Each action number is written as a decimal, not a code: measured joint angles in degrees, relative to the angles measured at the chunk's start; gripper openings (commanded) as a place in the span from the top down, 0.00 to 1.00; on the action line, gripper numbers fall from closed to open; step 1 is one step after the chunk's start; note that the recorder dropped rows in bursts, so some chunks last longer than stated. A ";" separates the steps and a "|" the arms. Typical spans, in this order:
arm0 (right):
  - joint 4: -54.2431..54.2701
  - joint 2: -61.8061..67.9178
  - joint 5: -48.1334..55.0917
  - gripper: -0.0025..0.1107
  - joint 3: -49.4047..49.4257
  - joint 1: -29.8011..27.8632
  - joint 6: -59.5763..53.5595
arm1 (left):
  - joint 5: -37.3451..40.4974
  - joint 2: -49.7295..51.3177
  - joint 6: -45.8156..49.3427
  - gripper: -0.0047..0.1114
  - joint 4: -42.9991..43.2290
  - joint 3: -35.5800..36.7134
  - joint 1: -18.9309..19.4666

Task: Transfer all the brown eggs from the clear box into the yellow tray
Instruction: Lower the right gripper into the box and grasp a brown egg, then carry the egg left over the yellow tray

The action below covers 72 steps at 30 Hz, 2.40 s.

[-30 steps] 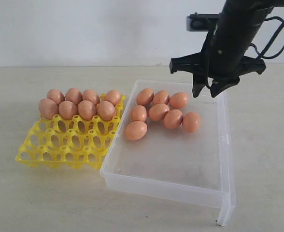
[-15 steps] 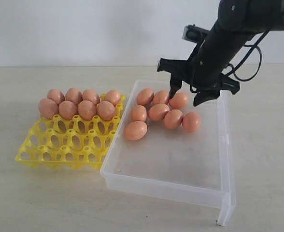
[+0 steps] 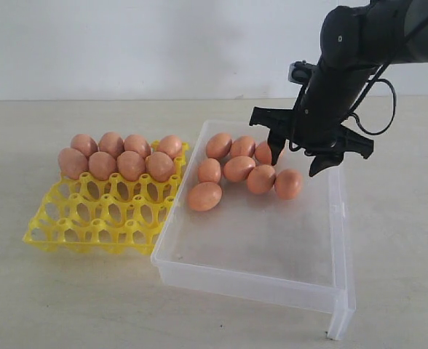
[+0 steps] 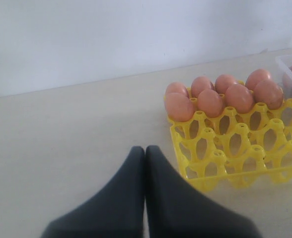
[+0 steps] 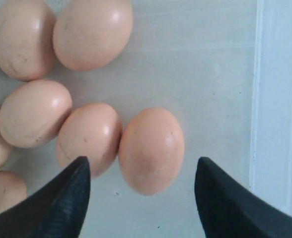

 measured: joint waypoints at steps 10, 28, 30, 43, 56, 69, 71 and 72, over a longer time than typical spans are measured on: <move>0.39 5.09 -0.35 0.45 0.00 -0.04 0.50 | 0.00 0.00 0.00 1.00 0.00 0.00 0.00; 0.86 7.03 -3.51 0.97 0.00 -0.13 0.64 | 0.00 0.00 0.00 1.00 0.00 0.00 0.00; -1.16 6.90 -2.37 0.97 0.00 0.50 0.64 | 0.00 0.00 0.00 1.00 0.00 0.00 0.00; -34.25 -16.04 -28.82 0.97 23.84 17.90 23.69 | 0.00 0.00 0.00 1.00 0.00 0.00 0.00; -49.00 -16.60 -64.63 0.98 25.92 23.99 18.34 | 0.00 0.00 0.00 1.00 0.00 0.00 0.00; -51.16 2.31 -79.67 0.98 10.70 23.03 9.57 | 0.00 0.00 0.00 1.00 0.00 0.00 0.00; -51.26 5.08 -80.89 0.98 8.75 23.03 9.57 | 0.00 0.00 0.00 1.00 0.00 0.00 0.00; -51.45 6.60 -81.44 0.98 7.63 23.03 9.57 | 0.00 0.00 0.00 1.00 0.00 0.00 0.00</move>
